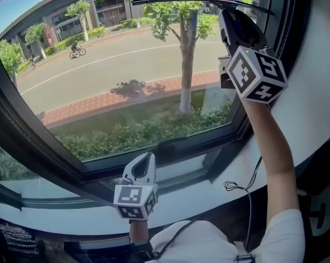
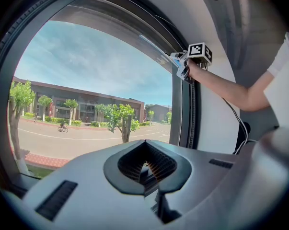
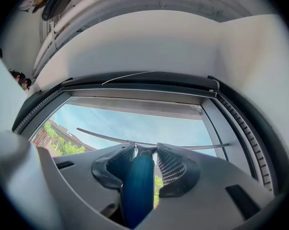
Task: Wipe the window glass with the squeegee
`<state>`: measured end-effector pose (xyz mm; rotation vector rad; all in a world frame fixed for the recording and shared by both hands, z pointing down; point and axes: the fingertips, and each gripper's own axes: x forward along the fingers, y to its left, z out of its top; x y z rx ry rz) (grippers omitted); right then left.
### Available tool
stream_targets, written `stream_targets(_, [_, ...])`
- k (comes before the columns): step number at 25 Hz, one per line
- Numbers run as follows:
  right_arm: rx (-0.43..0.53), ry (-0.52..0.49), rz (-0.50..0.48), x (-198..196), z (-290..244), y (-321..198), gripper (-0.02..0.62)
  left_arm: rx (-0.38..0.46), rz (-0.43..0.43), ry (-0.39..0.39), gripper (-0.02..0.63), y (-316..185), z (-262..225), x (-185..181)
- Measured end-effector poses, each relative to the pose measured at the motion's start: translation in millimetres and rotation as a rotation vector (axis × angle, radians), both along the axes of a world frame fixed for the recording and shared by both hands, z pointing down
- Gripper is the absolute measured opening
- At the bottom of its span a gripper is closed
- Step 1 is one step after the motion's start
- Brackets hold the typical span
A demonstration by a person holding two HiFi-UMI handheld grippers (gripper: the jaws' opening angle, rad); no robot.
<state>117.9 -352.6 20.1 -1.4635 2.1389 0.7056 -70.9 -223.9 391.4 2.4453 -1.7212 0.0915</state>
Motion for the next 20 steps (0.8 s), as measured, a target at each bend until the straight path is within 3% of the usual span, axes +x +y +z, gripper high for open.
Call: stream_targets(20, [-0.093, 0.032, 0.001, 4, 51, -4, 0.149, -0.014, 0.014, -0.002, 0.000, 9, -12, 14])
